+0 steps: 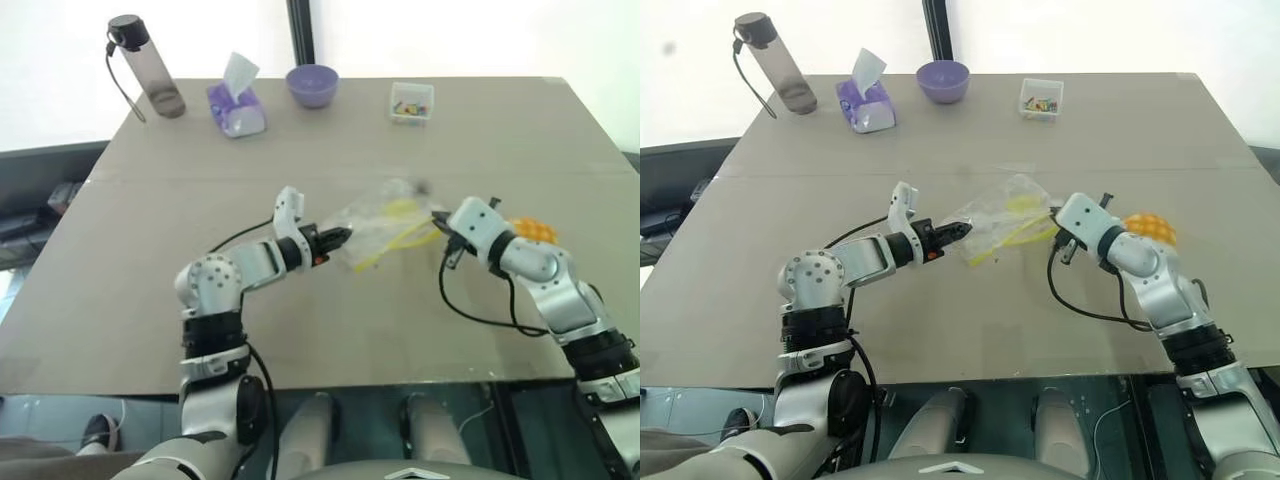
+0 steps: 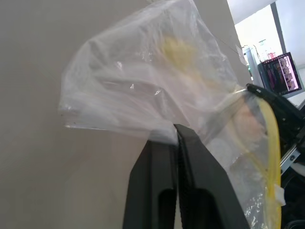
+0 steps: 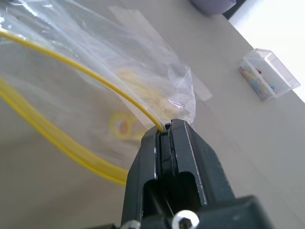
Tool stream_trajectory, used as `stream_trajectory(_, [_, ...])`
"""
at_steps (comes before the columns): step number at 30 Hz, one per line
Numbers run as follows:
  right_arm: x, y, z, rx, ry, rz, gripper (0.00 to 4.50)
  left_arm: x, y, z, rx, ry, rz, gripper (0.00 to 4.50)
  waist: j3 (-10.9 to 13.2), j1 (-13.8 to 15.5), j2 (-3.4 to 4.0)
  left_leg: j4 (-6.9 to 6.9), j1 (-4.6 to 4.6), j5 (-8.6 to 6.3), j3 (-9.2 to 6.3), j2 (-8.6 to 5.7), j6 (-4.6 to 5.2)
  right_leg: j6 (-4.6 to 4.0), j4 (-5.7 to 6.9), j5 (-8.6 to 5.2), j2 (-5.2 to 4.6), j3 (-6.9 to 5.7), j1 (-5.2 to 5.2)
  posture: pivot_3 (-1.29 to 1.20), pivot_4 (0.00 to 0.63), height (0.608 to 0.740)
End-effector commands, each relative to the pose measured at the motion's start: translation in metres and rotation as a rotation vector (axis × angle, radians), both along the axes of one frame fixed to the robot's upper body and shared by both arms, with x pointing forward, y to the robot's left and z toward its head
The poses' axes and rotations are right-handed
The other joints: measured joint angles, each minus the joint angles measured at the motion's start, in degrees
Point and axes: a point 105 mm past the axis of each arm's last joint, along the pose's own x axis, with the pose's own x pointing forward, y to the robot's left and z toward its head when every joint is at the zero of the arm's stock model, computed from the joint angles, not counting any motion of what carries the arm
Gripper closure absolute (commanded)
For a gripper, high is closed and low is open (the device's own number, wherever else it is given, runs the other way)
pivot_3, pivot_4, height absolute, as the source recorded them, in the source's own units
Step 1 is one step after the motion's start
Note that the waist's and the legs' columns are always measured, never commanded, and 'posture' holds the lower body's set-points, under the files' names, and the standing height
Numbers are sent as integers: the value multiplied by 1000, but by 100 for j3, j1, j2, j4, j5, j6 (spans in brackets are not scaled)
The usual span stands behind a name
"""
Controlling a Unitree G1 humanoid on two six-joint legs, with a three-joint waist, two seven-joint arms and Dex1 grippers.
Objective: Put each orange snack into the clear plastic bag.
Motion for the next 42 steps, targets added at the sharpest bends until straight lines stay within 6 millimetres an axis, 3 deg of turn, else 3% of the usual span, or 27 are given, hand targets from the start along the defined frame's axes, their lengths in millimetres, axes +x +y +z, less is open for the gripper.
stream_trajectory(1, [3, -3, 22, 14, -64, -26, 4500, 1, 1, 12, 31, -83, -1, 2380, 0, 9, 0, 0, 0, 0, 0, 0, 0, 0, 0, 0, 0, 0, 0, 0, 150, 740])
stream_trajectory(5, [6, -5, 25, 7, -65, -59, 4500, 5, 20, 7, 259, -271, 14, 2380, 0, -17, 2, -5, 2, 0, 10, 0, 0, -1, -1, 0, 0, 7, -2, 0, 150, 740])
stream_trajectory(8, [8, -8, 21, 6, -36, -96, 4500, 3, 25, 16, 430, -484, -9, 2380, 1, -15, 2, -13, 5, 0, 19, 1, 0, -2, -1, 0, 1, 14, -9, 0, 150, 740])
stream_trajectory(11, [9, -3, 19, -7, -19, -89, 4500, -15, -4, 54, 487, -793, -103, 2380, 2, 31, 1, -16, -10, 0, 22, 2, 0, -3, 0, 0, 0, 19, -25, 0, 150, 740])
stream_trajectory(13, [10, 1, 19, -14, -21, -81, 4500, -20, -12, 70, 524, -923, -94, 2380, 1, 56, 1, -13, -21, 0, 19, -1, 0, -2, -2, 1, -8, 17, -32, 0, 150, 740])
stream_trajectory(16, [13, 7, 19, -11, -20, -79, 4500, -18, -13, 72, 711, -1078, -64, 2380, 1, 24, 2, -15, -19, 0, 27, -5, 1, -1, -3, 1, -10, 20, -32, 0, 150, 740])
stream_trajectory(18, [15, 13, 21, -5, -22, -73, 4500, -15, -10, 62, 844, -1143, -59, 2380, 1, -13, 2, -24, -12, 0, 35, -2, 1, -2, -1, 1, -7, 24, -32, 0, 150, 740])
stream_trajectory(21, [17, 22, 24, 10, -28, -60, 4500, -19, -14, 43, 939, -1174, -131, 2380, 1, -29, 4, -36, -6, 0, 50, 5, 2, -2, 0, 0, 1, 31, -38, 0, 150, 740])
stream_trajectory(28, [20, 33, 23, 4, -31, -36, 4500, -33, -34, 27, 879, -1153, -172, 2380, 1, 6, 3, -33, -17, -1, 46, 1, 3, -2, -2, 0, -2, 30, -43, 0, 150, 740])
stream_trajectory(31, [21, 36, 23, 7, -29, -34, 4500, -35, -37, 27, 881, -1164, -172, 2380, 1, 1, 3, -33, -17, -1, 47, 1, 3, -2, 0, 0, -1, 28, -44, 0, 150, 740])
stream_trajectory(36, [25, 33, 22, -8, -40, -53, 4500, -41, -42, 46, 814, -1233, -154, 2380, 2, -9, 3, -33, -15, -1, 46, 2, 4, -2, 2, 1, 0, 30, -44, 0, 150, 740])
stream_trajectory(42, [27, 36, 22, 1, -41, -59, 4500, -43, -37, 30, 885, -1181, -196, 2380, 1, -22, 4, -33, -13, 0, 48, 4, 3, -2, 4, 0, 1, 31, -44, 0, 150, 740])
